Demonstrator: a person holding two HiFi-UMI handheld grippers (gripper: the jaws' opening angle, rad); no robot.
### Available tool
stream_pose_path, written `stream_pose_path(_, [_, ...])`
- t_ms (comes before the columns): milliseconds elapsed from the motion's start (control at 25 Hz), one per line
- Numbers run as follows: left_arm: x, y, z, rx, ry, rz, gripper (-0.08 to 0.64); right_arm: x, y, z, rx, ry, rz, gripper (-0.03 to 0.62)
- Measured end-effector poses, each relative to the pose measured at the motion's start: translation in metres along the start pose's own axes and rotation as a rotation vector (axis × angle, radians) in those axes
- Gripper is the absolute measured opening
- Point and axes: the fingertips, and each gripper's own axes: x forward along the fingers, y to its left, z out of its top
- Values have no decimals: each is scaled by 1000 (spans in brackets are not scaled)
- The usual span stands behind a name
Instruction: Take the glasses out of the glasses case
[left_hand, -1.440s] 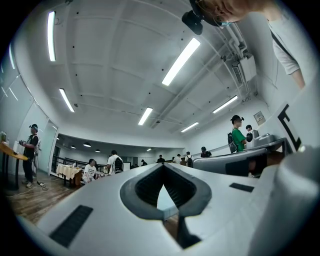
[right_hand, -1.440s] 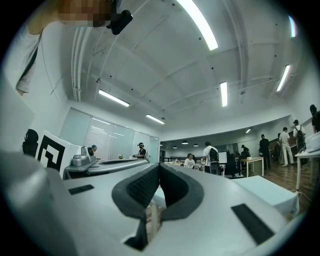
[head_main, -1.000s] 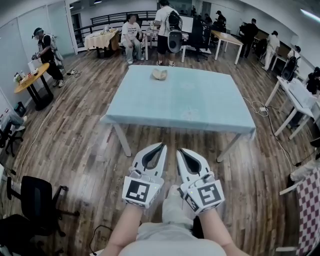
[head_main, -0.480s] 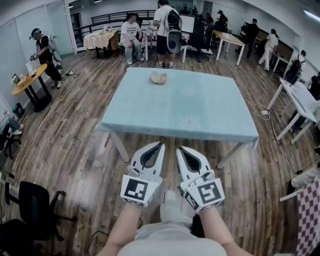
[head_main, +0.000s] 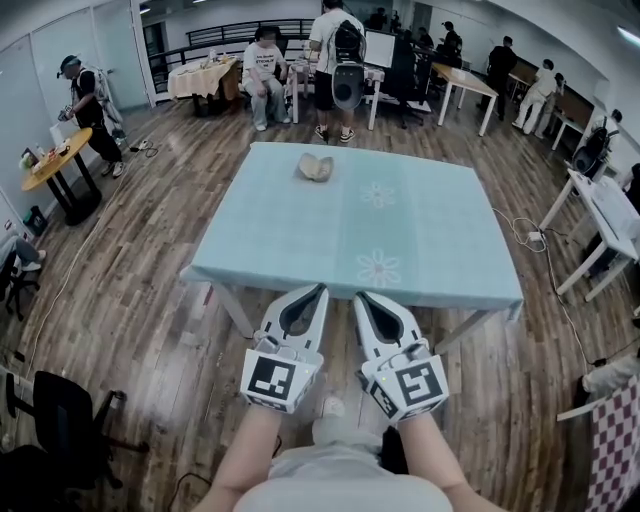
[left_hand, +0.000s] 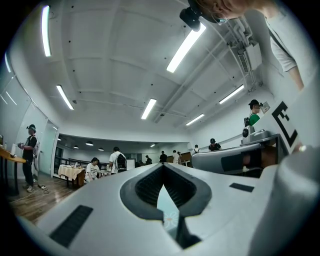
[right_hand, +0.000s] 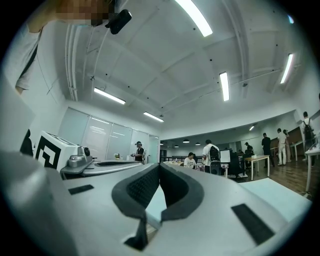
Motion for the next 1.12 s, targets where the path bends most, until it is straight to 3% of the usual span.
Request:
stream_pose_path(640, [103, 62, -18, 6, 15, 73, 8, 99, -74, -11, 23, 0, 74, 8])
stream_pose_path(1120, [138, 92, -34, 33, 36, 133, 8, 137, -102, -27, 38, -1, 125, 8])
